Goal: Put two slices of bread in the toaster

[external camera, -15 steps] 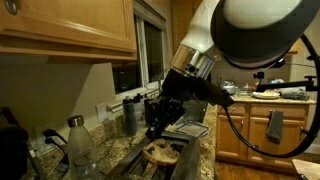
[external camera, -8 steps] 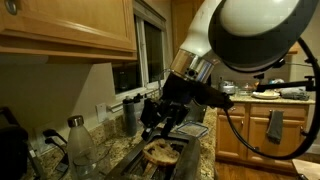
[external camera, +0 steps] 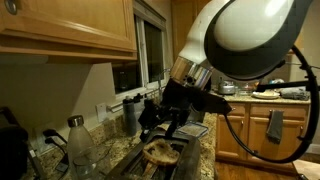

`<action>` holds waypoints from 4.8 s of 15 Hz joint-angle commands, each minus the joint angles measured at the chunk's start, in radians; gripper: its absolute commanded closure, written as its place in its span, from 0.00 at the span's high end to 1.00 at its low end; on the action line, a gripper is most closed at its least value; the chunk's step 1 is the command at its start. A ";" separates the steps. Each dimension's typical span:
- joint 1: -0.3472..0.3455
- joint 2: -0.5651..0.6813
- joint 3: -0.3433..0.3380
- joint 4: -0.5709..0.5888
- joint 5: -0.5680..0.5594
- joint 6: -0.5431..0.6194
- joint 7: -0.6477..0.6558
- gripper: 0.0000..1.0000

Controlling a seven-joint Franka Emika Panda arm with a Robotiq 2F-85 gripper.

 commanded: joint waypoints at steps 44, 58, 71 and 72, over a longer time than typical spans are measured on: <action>-0.089 0.045 0.075 -0.014 -0.133 0.156 0.146 0.08; -0.142 0.054 0.132 -0.018 -0.144 0.182 0.161 0.08; -0.181 0.074 0.160 -0.014 -0.144 0.186 0.161 0.08; -0.183 0.076 0.161 -0.013 -0.144 0.185 0.162 0.08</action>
